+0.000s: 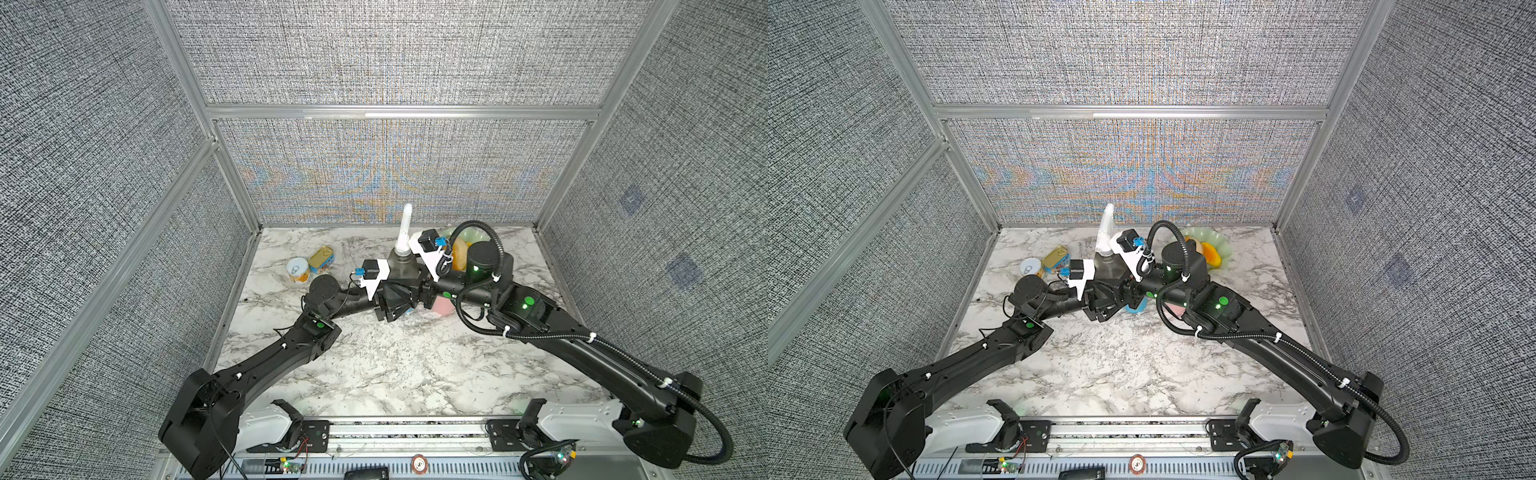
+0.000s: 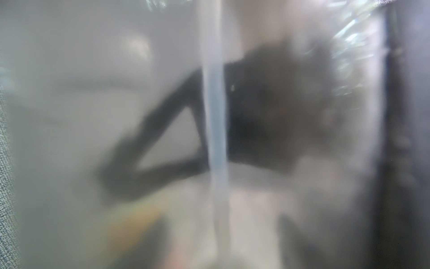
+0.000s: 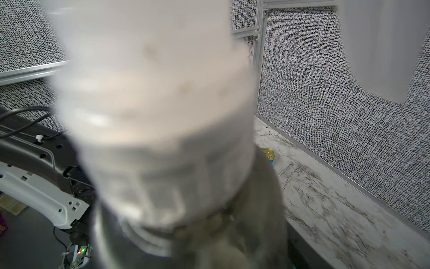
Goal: Attach spray nozzles to spray bottles
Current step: Place the spray bottle at the center of the board.
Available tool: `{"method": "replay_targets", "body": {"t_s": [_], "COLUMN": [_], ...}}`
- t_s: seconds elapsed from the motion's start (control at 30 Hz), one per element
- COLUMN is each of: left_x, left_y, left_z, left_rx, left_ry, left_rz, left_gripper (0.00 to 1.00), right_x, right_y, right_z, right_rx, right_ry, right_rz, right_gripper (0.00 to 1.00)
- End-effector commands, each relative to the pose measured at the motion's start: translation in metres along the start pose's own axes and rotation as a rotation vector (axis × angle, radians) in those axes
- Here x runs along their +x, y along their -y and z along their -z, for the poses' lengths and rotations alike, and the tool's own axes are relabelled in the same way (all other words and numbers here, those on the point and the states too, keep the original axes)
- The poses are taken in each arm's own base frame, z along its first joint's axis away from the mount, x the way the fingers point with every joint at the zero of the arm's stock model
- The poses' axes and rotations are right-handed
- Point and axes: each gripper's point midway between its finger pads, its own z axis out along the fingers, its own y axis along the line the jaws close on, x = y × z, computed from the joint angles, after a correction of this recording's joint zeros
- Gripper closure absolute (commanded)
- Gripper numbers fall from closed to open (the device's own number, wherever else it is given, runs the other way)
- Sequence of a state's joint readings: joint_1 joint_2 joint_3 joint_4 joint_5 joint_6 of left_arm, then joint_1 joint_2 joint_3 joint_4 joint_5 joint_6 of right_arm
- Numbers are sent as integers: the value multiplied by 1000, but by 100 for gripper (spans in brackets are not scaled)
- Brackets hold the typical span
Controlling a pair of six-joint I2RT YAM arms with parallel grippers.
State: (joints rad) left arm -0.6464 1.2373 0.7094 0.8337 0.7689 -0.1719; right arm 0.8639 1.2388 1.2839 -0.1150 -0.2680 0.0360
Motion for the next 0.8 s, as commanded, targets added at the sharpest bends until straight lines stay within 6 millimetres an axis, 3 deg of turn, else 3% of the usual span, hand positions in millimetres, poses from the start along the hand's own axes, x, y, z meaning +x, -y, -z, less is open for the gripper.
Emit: {"method": "replay_targets", "body": {"t_s": [0.0,0.13,0.37,0.57,0.67,0.77], "left_x": [-3,2,5,-12,-30,-40], "left_y": [-2,-4,-20,-48,-65,-83], "left_z": [-1,-1,4,24,55,114], "left_rx": [-5,-18,-134,-369,-585,-893], "left_ry": [9,-6,-71,-73,-5,115], "left_rz": [5,11,-29,-80,-67,-5], "left_gripper": [20,2,1,1,1,1], "right_x": [-8,-13,-37,-43,-26,-5], "right_y": [-12,-11,11,43,46,38], "right_z": [3,8,28,55,52,34], "right_rx": [-63,-51,79,232,242,180], "right_ry": [40,69,143,191,173,145], "right_rz": [-10,-11,19,27,18,-15], "right_gripper": [27,27,27,27,27,28]}}
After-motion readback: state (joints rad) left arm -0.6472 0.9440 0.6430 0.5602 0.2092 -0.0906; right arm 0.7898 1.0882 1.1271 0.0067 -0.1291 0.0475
